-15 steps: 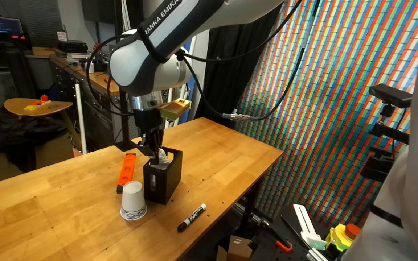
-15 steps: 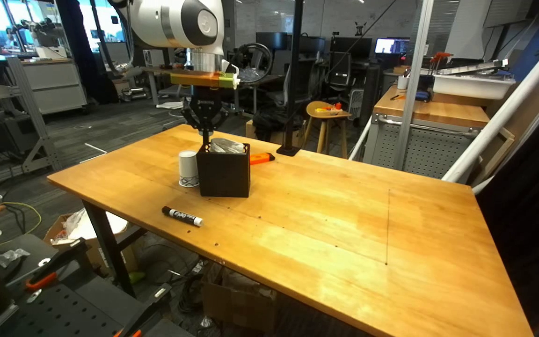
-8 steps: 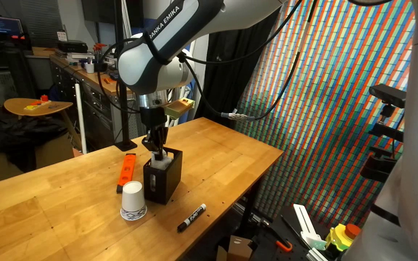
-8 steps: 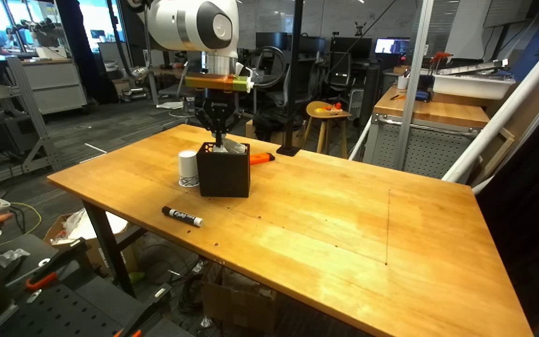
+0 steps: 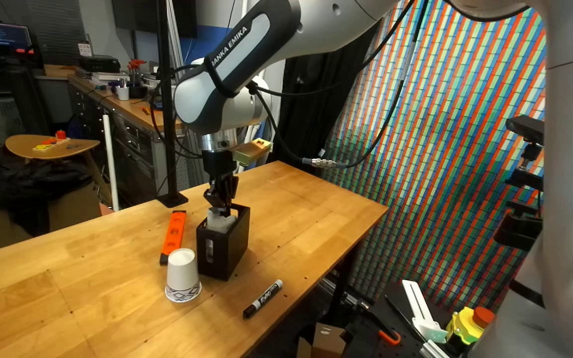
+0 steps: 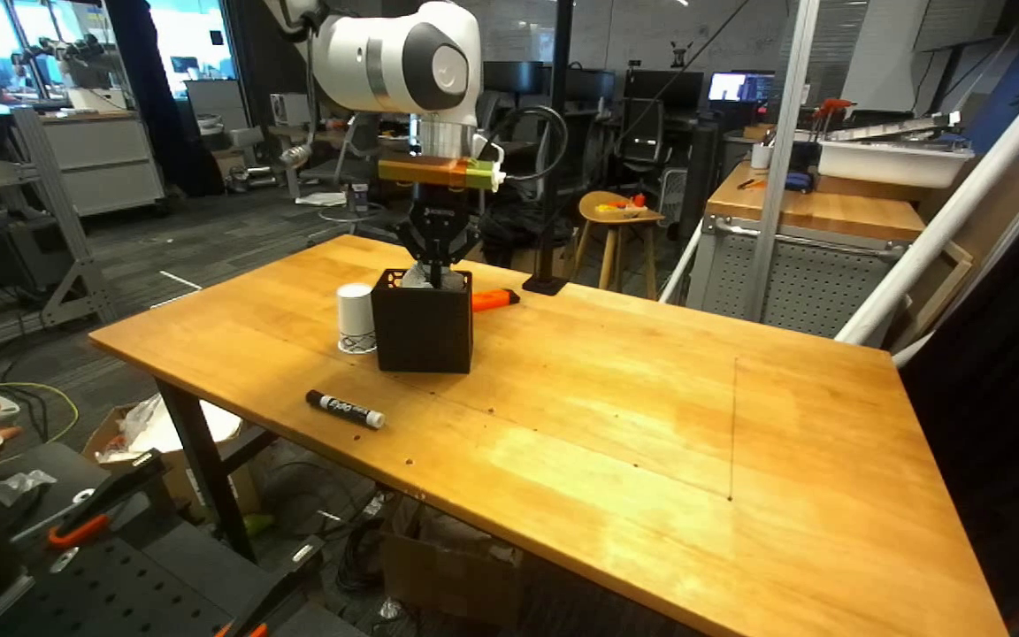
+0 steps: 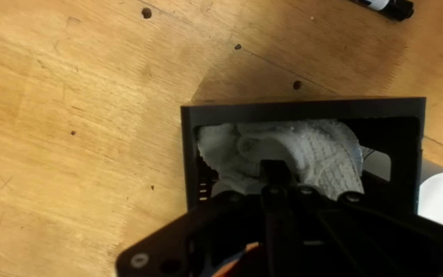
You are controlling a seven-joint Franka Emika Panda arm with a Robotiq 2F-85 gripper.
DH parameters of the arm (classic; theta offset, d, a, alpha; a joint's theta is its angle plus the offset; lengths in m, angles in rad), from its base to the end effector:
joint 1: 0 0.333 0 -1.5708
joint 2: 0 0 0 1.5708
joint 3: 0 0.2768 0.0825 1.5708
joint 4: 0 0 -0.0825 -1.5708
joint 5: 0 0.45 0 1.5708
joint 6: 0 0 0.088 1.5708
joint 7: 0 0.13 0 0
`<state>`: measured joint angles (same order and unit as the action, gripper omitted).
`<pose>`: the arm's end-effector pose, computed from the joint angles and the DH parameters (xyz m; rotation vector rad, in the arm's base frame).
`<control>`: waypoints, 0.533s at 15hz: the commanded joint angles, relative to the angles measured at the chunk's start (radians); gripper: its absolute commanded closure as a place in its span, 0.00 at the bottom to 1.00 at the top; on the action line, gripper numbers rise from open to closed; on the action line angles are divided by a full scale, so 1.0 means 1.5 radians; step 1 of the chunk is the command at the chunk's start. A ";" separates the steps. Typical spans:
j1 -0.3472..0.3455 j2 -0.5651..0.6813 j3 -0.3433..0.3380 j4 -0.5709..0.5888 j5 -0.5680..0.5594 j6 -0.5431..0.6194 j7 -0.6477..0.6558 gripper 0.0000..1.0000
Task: Pick up the towel and put it in the box
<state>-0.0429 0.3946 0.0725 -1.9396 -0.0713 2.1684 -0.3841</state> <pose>0.6301 0.0158 0.1632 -3.0478 -0.7063 0.2610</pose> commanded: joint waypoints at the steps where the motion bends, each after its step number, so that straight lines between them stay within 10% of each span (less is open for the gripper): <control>1: -0.011 0.020 -0.005 0.027 0.012 -0.016 -0.015 0.99; 8: -0.021 0.026 -0.004 0.029 0.015 -0.015 -0.013 0.99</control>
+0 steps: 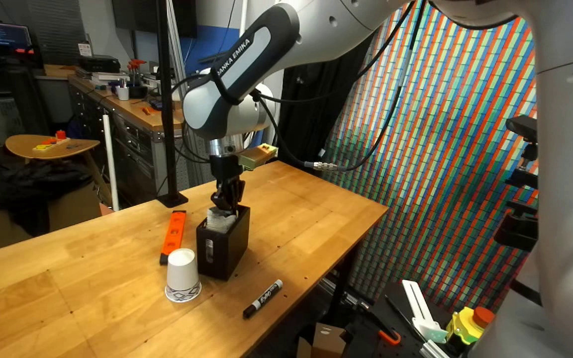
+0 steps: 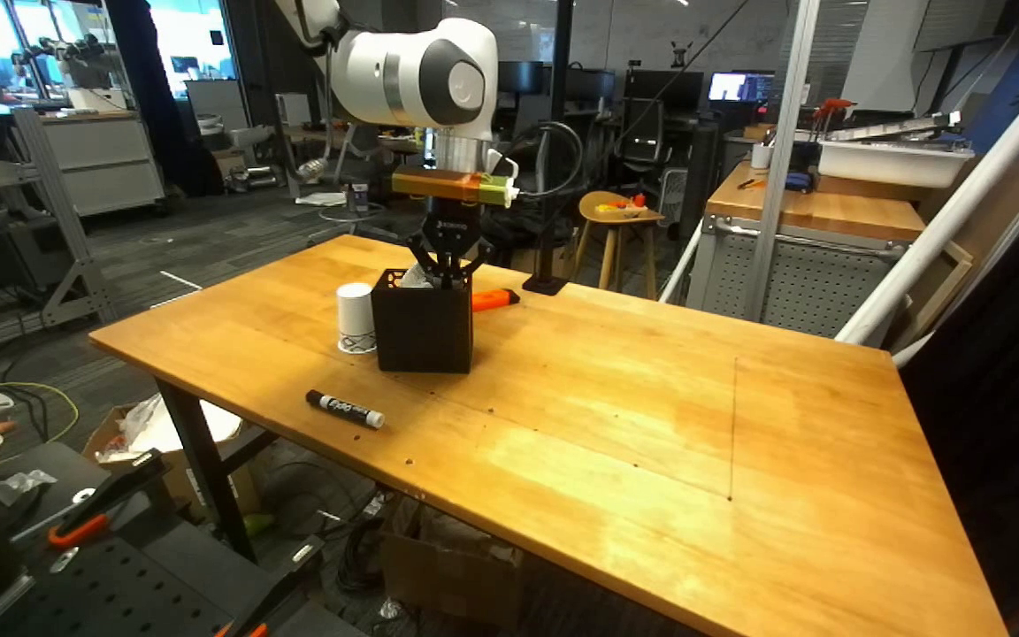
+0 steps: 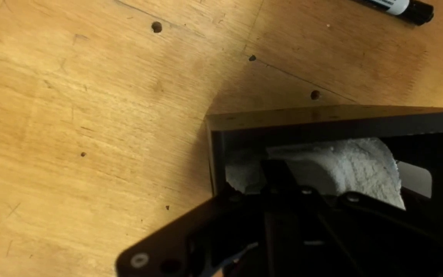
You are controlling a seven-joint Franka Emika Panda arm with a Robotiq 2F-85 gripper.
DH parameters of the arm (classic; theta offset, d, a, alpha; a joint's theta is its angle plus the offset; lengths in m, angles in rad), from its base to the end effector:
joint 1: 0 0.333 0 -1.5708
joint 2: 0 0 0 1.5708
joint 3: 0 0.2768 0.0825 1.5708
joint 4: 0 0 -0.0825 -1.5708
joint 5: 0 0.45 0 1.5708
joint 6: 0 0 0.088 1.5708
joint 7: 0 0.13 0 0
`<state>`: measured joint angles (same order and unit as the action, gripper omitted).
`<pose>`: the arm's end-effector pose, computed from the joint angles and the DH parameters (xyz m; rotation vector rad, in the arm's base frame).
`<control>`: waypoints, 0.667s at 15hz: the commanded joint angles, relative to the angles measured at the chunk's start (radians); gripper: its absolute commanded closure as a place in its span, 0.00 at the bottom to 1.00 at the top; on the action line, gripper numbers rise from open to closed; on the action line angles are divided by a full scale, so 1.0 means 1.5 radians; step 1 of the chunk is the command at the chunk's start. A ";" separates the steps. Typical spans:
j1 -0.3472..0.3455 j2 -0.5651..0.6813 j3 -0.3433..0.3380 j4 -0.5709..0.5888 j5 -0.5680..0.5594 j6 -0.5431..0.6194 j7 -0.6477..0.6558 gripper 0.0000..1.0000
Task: Pick up the towel and put it in the box
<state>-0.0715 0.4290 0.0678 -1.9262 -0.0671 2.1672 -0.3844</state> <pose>0.6293 -0.0048 0.1474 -3.0462 -0.6494 0.2928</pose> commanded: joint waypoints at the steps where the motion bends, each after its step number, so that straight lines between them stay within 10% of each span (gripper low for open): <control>1: -0.001 -0.001 -0.001 0.017 0.011 -0.013 -0.013 0.99; 10: 0.007 -0.039 0.002 0.000 0.003 -0.007 -0.012 0.99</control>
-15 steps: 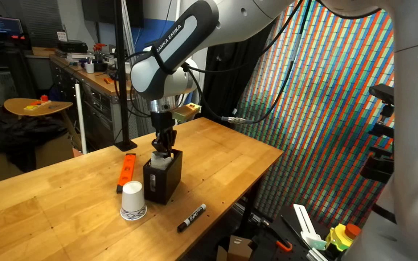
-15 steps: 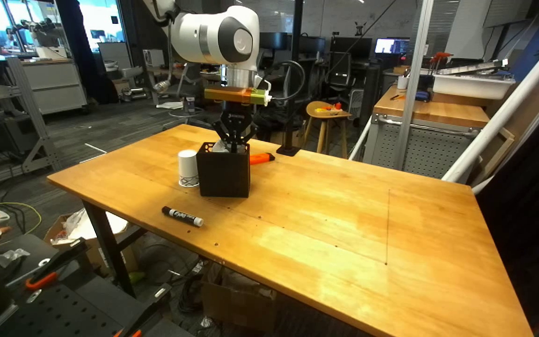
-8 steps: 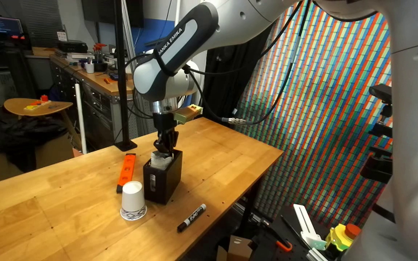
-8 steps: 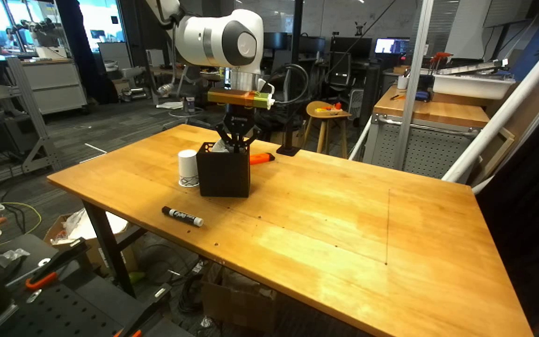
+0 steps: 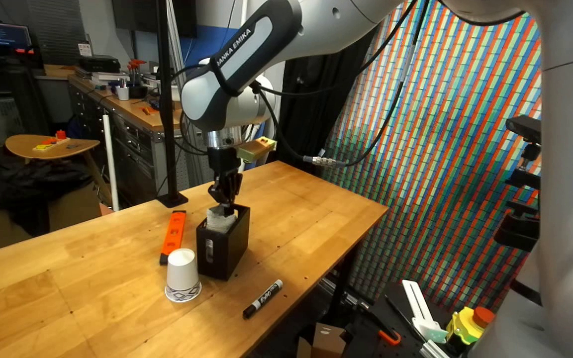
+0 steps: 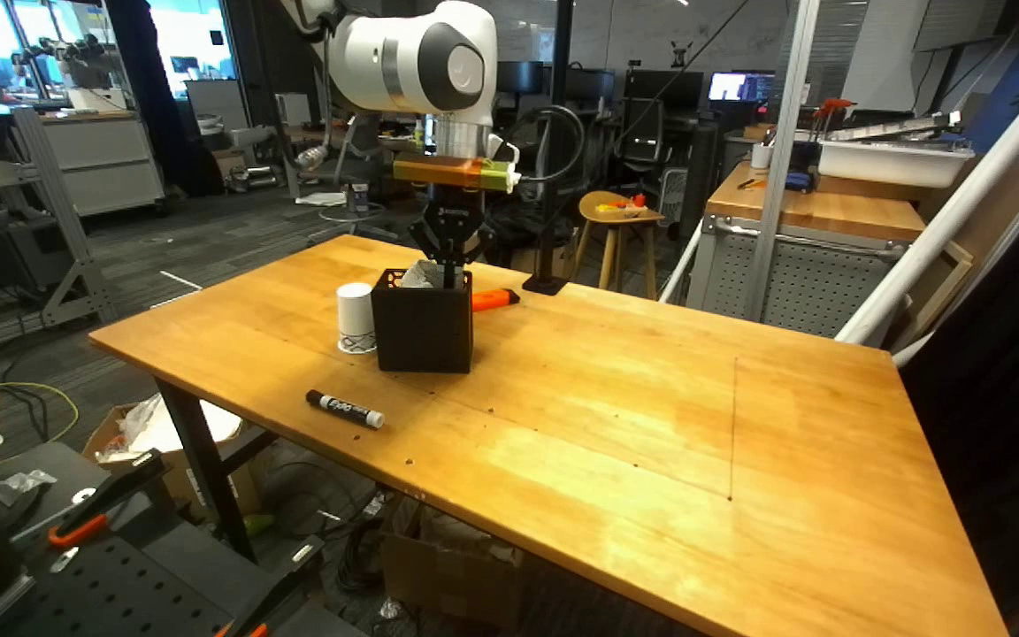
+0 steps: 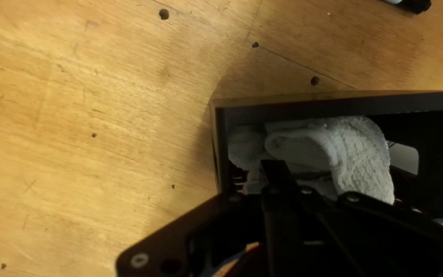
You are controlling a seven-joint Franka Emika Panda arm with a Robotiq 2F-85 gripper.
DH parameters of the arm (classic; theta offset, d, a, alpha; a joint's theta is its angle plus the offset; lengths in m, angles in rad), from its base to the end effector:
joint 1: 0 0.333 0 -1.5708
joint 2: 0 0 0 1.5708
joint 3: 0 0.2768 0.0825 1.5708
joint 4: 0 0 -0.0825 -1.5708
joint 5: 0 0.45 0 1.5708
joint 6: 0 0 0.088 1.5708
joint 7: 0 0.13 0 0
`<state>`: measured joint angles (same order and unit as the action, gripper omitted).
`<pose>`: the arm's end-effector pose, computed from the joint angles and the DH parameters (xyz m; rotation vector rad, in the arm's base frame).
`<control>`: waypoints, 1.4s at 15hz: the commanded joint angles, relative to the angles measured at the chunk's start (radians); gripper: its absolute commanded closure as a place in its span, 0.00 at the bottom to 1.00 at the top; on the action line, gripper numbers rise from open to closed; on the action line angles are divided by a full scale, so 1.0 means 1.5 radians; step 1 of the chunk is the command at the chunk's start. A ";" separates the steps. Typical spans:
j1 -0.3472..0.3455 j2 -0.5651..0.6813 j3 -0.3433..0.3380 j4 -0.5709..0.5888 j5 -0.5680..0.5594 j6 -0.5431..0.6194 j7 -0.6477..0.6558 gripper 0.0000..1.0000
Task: Pick up the towel and put it in the box
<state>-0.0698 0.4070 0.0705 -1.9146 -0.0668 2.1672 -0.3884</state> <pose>0.6378 -0.0025 0.1665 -3.0553 -0.6628 0.2422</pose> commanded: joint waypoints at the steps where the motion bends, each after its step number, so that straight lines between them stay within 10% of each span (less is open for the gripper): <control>1: 0.008 -0.028 0.002 -0.010 0.003 -0.006 -0.009 0.99; 21: 0.041 -0.100 0.013 -0.100 0.006 0.012 -0.004 0.99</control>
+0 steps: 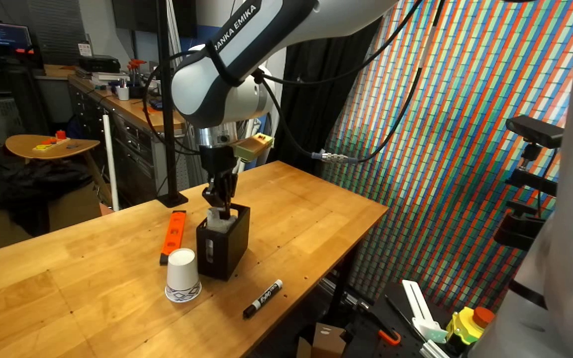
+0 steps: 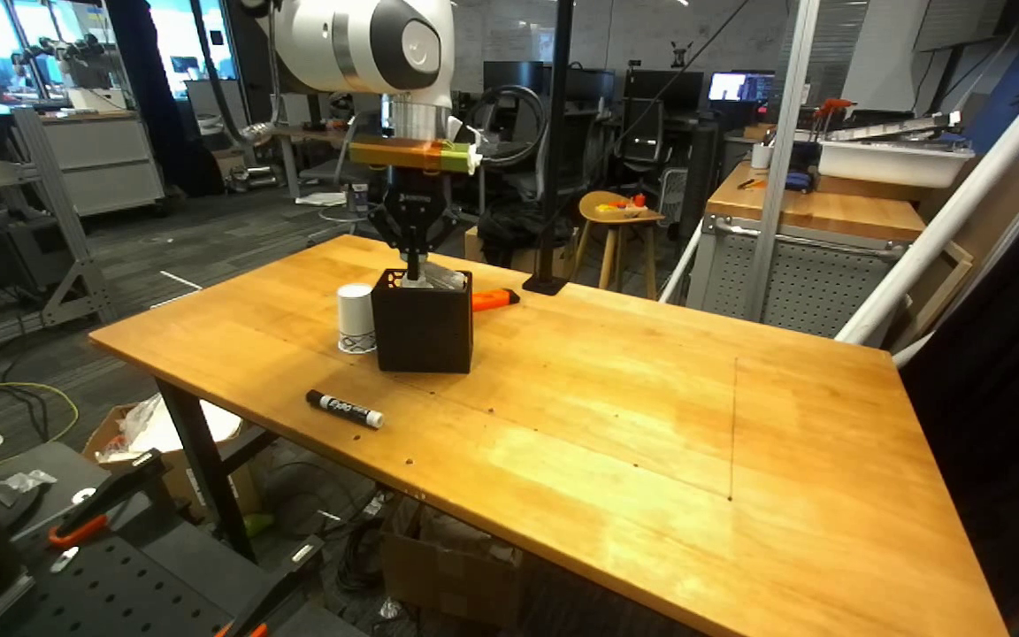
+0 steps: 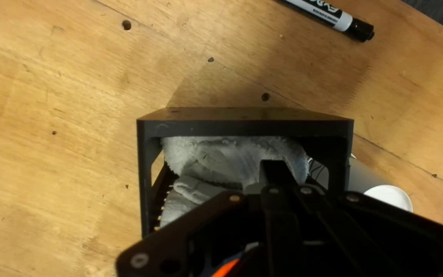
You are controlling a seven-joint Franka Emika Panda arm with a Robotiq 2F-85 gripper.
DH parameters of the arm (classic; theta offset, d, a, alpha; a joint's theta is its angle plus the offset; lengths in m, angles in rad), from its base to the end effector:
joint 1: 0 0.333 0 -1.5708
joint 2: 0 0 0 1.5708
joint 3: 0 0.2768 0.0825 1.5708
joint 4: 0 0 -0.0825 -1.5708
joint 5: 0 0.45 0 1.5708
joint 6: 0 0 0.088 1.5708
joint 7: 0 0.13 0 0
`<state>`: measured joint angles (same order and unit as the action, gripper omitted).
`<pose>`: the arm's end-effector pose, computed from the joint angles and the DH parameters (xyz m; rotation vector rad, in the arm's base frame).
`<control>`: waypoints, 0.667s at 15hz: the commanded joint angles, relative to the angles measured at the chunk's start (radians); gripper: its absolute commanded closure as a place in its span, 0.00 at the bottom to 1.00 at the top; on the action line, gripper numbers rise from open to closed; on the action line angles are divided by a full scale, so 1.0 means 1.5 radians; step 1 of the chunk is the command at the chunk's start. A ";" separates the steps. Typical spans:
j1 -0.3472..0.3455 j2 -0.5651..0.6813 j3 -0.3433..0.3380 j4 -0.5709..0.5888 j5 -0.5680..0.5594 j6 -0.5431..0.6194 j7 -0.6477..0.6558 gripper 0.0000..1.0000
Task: Pick up the towel and put it in the box
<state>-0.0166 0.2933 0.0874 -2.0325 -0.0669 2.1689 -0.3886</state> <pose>0.6087 0.0408 0.1844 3.0328 0.7738 -0.2471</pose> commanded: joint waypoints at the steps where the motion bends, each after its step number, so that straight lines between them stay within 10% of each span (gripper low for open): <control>1: 0.006 -0.024 0.002 -0.022 0.005 0.011 -0.004 0.99; 10: 0.007 -0.015 -0.001 -0.005 0.004 0.004 -0.003 0.99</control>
<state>-0.0080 0.2897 0.0884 -2.0406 -0.0669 2.1693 -0.3886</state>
